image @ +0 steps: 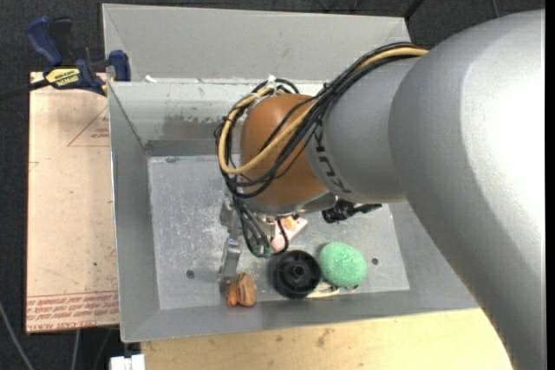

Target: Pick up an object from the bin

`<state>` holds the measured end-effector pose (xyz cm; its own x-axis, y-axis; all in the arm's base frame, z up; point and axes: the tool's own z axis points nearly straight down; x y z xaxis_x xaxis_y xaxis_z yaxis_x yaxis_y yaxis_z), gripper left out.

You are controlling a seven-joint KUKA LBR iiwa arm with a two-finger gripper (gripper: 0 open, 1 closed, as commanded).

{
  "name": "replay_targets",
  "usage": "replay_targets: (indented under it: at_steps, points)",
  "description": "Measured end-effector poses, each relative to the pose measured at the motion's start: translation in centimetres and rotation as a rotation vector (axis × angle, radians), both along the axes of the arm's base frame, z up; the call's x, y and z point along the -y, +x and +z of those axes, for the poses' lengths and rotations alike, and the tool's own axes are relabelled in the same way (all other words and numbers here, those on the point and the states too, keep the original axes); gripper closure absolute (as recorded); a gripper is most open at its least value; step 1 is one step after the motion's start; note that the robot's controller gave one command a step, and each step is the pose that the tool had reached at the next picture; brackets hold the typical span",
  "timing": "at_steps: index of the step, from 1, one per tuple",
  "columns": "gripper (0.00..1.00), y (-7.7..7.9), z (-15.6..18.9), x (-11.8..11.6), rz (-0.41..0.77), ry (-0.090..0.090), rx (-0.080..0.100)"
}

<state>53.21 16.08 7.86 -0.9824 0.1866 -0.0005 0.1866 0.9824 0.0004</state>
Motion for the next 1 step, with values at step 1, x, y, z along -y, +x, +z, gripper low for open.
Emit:
replay_targets:
  at_steps: [1]
  points:
    - [0.00, -2.09, -0.33, 1.41, -0.104, 0.002, 0.003]
